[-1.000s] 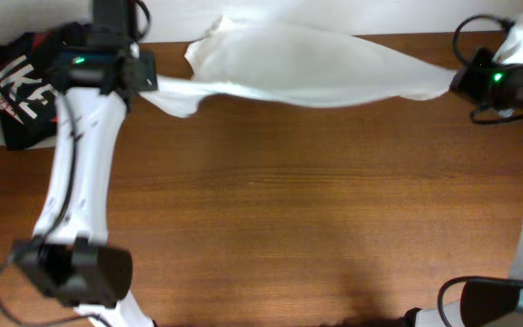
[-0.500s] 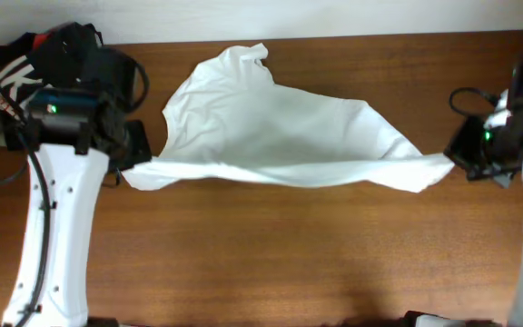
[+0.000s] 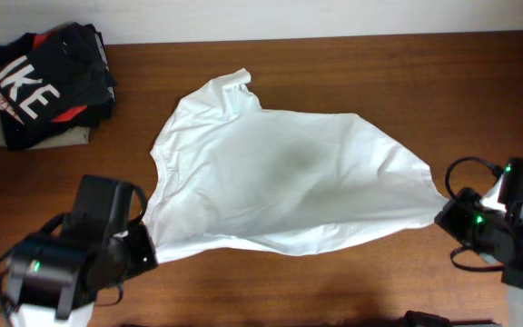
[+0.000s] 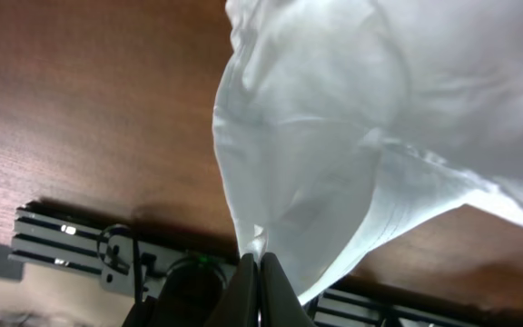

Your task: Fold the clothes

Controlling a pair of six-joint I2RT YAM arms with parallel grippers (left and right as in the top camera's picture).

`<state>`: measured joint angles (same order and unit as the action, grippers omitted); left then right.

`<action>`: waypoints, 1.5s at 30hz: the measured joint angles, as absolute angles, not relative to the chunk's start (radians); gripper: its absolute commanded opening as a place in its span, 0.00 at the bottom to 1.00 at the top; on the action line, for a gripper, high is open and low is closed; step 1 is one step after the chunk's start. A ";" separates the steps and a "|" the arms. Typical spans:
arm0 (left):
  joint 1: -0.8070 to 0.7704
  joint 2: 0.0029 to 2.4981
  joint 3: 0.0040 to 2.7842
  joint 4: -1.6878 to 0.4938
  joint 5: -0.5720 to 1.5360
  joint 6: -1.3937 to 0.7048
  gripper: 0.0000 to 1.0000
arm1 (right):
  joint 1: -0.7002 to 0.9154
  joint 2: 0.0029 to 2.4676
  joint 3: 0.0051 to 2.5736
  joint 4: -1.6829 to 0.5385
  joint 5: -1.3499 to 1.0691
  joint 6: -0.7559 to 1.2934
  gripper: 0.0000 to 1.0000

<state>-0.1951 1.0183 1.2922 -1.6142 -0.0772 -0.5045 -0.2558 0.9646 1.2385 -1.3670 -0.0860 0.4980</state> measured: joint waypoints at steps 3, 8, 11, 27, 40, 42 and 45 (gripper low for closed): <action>-0.195 0.950 1.291 -1.576 -0.077 -0.517 0.01 | -0.256 0.963 1.238 -1.391 -0.080 0.501 0.04; -0.195 0.969 1.223 -1.383 -0.077 -0.521 0.01 | -0.256 0.965 1.209 -1.346 -0.067 0.516 0.04; -0.196 1.034 1.139 -1.281 -0.096 -0.521 0.01 | -0.256 0.966 1.126 -1.272 -0.041 0.543 0.04; -0.193 1.473 1.110 -0.765 -0.300 -0.570 0.01 | -0.256 1.235 0.912 -1.015 0.112 0.655 0.04; -0.193 1.632 1.109 -0.630 -0.346 -0.573 0.24 | -0.256 1.269 0.845 -0.762 0.116 0.624 0.97; -0.193 1.632 1.109 -0.593 -0.362 -0.546 0.99 | -0.256 1.269 0.845 -0.725 0.116 0.562 0.99; -0.193 1.633 1.138 -0.675 -0.368 -0.484 0.99 | -0.256 1.274 0.901 -0.837 0.106 0.494 0.99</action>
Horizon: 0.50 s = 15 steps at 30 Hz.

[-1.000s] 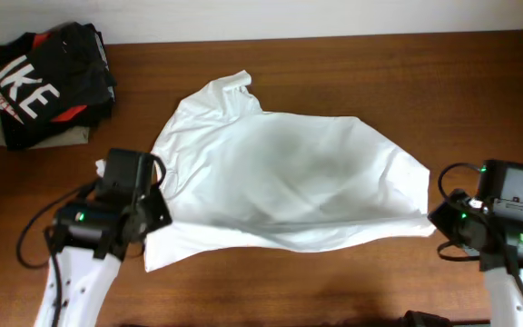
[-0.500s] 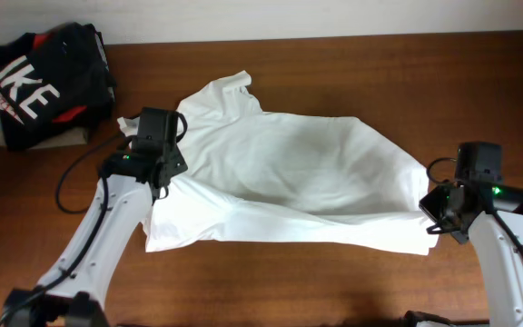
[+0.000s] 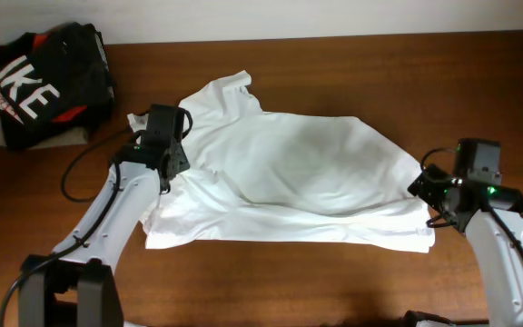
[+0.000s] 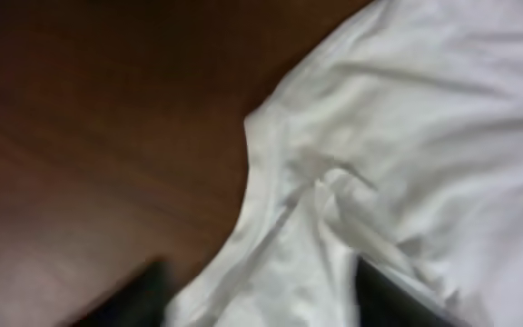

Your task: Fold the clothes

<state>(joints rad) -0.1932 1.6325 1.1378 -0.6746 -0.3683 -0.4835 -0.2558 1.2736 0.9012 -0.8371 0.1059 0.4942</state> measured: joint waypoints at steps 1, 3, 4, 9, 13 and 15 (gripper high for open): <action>-0.193 1.633 1.165 -0.739 -0.364 -0.471 0.99 | -0.257 1.275 0.941 -0.876 0.084 0.459 0.98; -0.193 1.628 1.218 -0.837 -0.325 -0.439 0.84 | -0.257 1.274 1.008 -0.945 0.010 0.394 0.70; -0.192 1.621 1.236 -0.888 -0.272 -0.419 0.64 | -0.257 1.273 1.021 -0.985 -0.045 0.359 0.57; -0.192 1.616 1.206 -0.979 -0.093 -0.382 0.01 | -0.257 1.339 0.960 -1.054 -0.162 0.303 0.07; -0.192 1.662 1.155 -0.979 -0.059 -0.374 0.01 | -0.257 1.505 0.901 -0.988 -0.220 0.289 0.04; -0.192 1.708 1.153 -0.967 -0.046 -0.374 0.01 | -0.257 1.554 0.898 -0.955 -0.232 0.288 0.04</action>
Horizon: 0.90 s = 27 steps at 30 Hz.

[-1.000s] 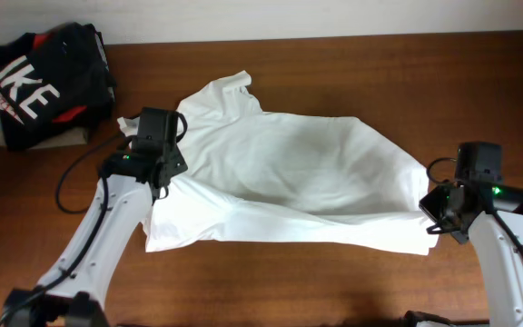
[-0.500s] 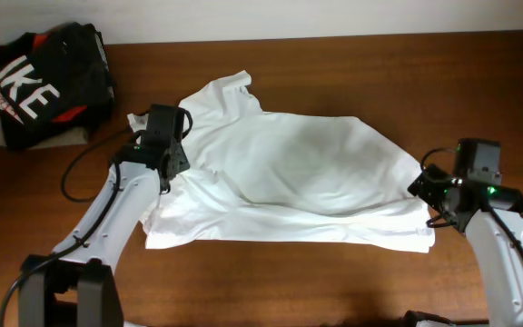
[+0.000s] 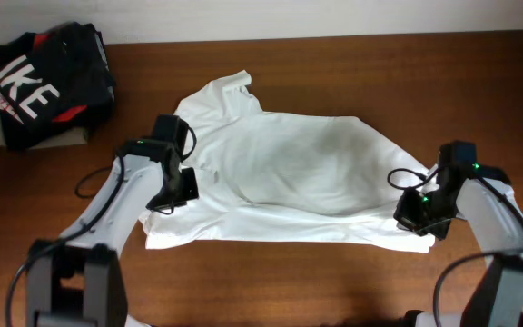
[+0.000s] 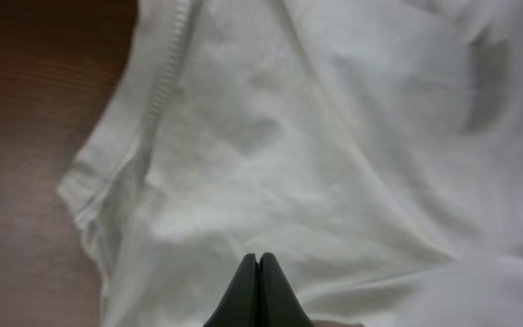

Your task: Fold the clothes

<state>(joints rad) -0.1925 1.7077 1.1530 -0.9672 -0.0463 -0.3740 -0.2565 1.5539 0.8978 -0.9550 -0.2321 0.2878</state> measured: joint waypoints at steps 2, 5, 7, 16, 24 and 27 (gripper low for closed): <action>-0.192 1.763 1.152 -0.955 -0.020 -0.374 0.01 | -0.257 1.597 0.897 -0.933 -0.239 0.288 0.04; -0.192 1.830 1.150 -0.950 0.001 -0.374 0.01 | -0.257 1.642 0.887 -0.894 -0.245 0.289 0.04; -0.192 1.858 1.149 -0.942 0.005 -0.374 0.01 | -0.257 1.671 0.876 -0.879 -0.246 0.289 0.04; -0.129 1.900 1.152 -0.973 0.005 -0.378 0.01 | -0.257 1.692 0.863 -0.854 -0.246 0.359 0.04; 0.015 1.908 1.152 -1.029 -0.010 -0.385 0.01 | -0.262 1.661 0.831 -0.824 -0.239 0.474 0.04; 0.040 1.905 1.151 -1.044 -0.039 -0.411 0.01 | -0.279 1.628 0.813 -0.874 -0.133 0.528 0.04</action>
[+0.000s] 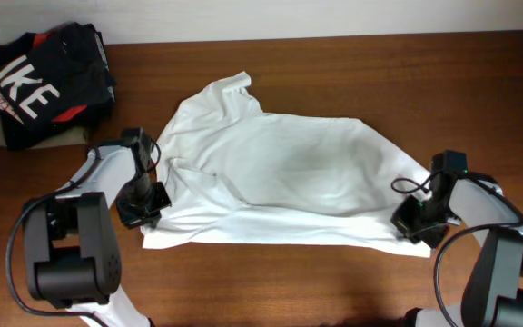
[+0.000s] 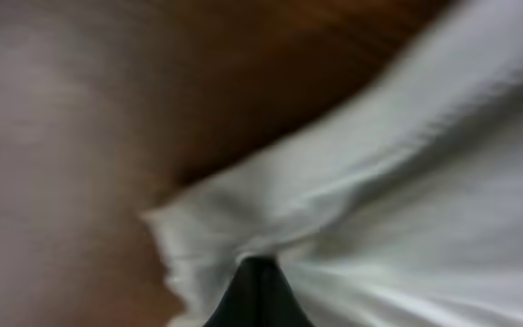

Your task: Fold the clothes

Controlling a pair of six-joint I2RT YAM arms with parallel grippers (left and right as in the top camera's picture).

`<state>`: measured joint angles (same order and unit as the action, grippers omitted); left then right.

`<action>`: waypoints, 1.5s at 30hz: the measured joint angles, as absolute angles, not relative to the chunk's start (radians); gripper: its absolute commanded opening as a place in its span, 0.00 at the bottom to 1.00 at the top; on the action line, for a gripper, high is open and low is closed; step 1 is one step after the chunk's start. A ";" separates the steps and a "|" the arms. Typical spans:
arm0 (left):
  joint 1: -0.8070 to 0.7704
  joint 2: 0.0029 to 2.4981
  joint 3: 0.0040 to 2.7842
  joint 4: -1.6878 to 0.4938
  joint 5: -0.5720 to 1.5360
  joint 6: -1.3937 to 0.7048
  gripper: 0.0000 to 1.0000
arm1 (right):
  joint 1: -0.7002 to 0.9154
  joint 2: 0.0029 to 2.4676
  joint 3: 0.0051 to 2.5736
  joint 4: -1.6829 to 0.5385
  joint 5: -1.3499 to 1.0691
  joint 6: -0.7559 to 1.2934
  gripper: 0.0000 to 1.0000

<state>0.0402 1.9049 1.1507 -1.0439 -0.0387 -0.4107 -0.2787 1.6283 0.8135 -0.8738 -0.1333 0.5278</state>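
Note:
A white T-shirt (image 1: pixel 289 173) lies across the middle of the table, with its near part doubled over into a straight front edge. My left gripper (image 1: pixel 143 211) sits at the shirt's lower left edge. In the blurred left wrist view its dark jaws are shut (image 2: pixel 260 265), and their tip rests against the white cloth (image 2: pixel 407 200) beside bare wood. My right gripper (image 1: pixel 409 222) is low at the shirt's lower right corner. Its fingers are too small and dark in the overhead view to read.
A pile of dark clothes with white lettering (image 1: pixel 48 82) lies at the back left corner on a grey garment. The brown wooden table (image 1: pixel 479 91) runs all round the shirt. Cables trail from both arms.
My left gripper, still shut, has moved from on top of the shirt's left part out to its lower left edge. The right gripper stays at the lower right corner, barely shifted.
First both grippers stood at the near side with the shirt stretched between them, my left shut on the cloth. Then the shirt lay doubled over with a straight front edge and my left gripper was open near the left sleeve. Later it was shut over the shirt, now at its edge.

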 measured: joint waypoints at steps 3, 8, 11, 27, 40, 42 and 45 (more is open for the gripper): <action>0.046 1.836 1.142 -1.058 -0.111 -0.455 0.01 | -0.314 1.570 0.798 -0.916 -0.027 0.555 0.04; 0.046 1.543 1.142 -1.050 -0.162 -0.499 0.01 | -0.344 1.423 0.799 -0.943 0.044 0.567 0.12; 0.031 1.455 1.142 -1.041 -0.118 -0.473 0.01 | -0.345 1.403 0.813 -0.914 -0.116 0.427 0.22; -0.113 1.858 1.141 -0.797 0.124 -0.355 0.01 | -0.234 1.615 0.823 -0.736 -0.373 0.232 0.04; -0.066 1.887 1.142 -0.545 -0.126 -0.355 0.01 | -0.233 1.700 0.848 -0.495 -0.302 0.385 0.04; -0.043 1.888 1.142 -0.533 -0.170 -0.355 0.01 | -0.230 1.708 0.875 -0.516 -0.237 0.404 0.04; 0.000 1.889 1.145 -0.559 -0.217 -0.355 0.01 | -0.229 1.736 0.973 -0.658 -0.110 0.406 0.04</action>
